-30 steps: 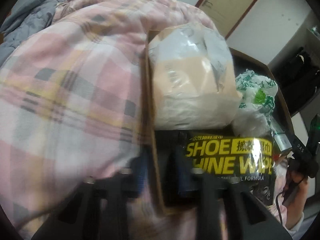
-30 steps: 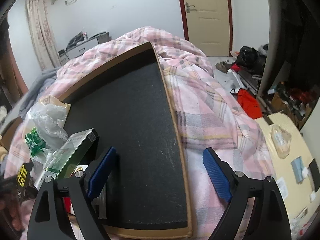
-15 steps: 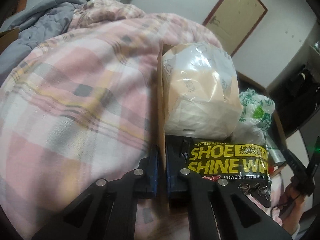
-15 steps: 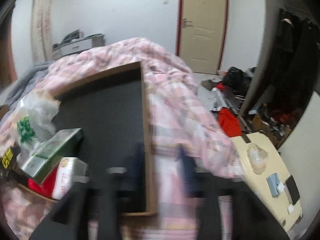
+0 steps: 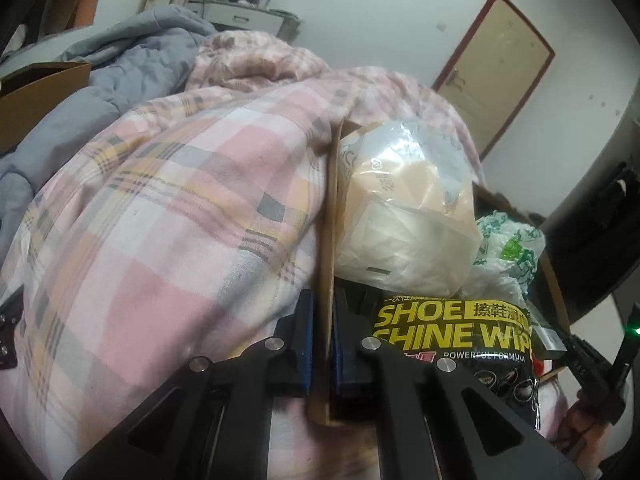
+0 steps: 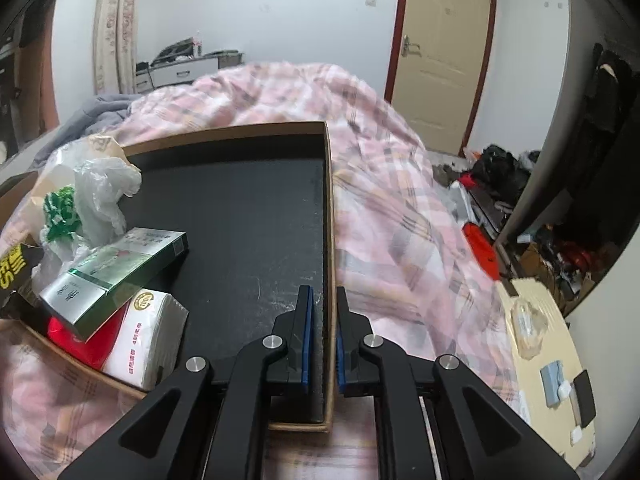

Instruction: Clean container

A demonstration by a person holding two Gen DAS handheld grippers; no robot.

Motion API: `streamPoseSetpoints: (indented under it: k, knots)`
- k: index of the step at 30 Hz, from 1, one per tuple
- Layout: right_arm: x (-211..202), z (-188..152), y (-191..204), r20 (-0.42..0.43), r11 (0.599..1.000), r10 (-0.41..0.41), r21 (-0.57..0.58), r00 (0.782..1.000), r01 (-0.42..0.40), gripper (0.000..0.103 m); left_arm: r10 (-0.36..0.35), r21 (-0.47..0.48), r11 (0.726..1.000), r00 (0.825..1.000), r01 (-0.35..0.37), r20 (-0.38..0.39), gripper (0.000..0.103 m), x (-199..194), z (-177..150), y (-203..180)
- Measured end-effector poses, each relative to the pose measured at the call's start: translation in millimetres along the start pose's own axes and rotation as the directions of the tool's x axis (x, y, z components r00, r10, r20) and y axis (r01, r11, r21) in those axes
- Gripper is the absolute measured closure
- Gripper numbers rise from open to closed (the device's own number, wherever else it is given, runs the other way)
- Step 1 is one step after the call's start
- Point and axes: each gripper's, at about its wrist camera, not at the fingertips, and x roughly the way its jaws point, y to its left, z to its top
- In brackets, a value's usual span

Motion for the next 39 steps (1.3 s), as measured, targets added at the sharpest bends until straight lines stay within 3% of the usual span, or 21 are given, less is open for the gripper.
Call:
streamPoseSetpoints:
  k: [3, 8, 12, 16, 23, 31, 36, 38, 39]
  knots:
    - [3.0, 7.9, -5.0, -0.045, 1.000, -0.015, 0.015, 0.999, 0.015, 0.096, -0.070, -0.039, 0.997, 0.997, 0.071, 0.012, 0.098, -1.8, -1.7, 5.8]
    - [15.7, 18.3, 13.3, -0.152, 0.997, -0.067, -0.058, 0.986, 0.059, 0.096, -0.042, -0.027, 0.999, 0.999, 0.043, 0.027, 0.098, 2.9, 1.4, 14.6]
    - [10.8, 10.1, 13.2, -0.166, 0.995, -0.096, -0.057, 0.981, 0.088, 0.094, -0.055, -0.015, 0.998, 0.998, 0.055, 0.019, 0.098, 3.2, 1.4, 8.6]
    - [16.0, 4.9, 5.0, -0.153, 0.996, -0.089, -0.044, 0.984, 0.083, 0.094, -0.014, 0.050, 0.999, 1.000, 0.012, 0.027, 0.097, 7.9, -2.7, -3.5]
    - [13.1, 4.8, 5.4, -0.119, 0.996, -0.072, -0.055, 0.990, 0.065, 0.094, -0.007, 0.076, 0.997, 0.999, 0.003, 0.045, 0.097, 5.5, -8.2, -5.6]
    - [13.3, 4.8, 8.4, -0.115, 0.998, -0.059, -0.045, 0.992, 0.054, 0.094, -0.073, 0.034, 0.997, 0.997, 0.073, 0.002, 0.097, 10.9, 1.7, 9.0]
    - [-15.4, 4.4, 8.4, -0.079, 0.999, -0.025, -0.032, 0.997, 0.022, 0.092, -0.085, 0.003, 0.996, 0.986, 0.085, 0.143, 0.097, -38.2, 5.4, 14.5]
    - [-34.6, 11.2, 5.2, -0.039, 1.000, 0.001, -0.008, 0.999, -0.001, 0.091, -0.093, 0.010, 0.996, 0.981, 0.093, 0.169, 0.097, -48.1, 9.2, 12.2]
    - [-42.9, 15.0, 5.5, -0.004, 1.000, -0.012, -0.005, 1.000, 0.012, 0.086, -0.092, 0.020, 0.996, 0.981, 0.089, 0.173, 0.097, -50.5, 10.4, 8.3]
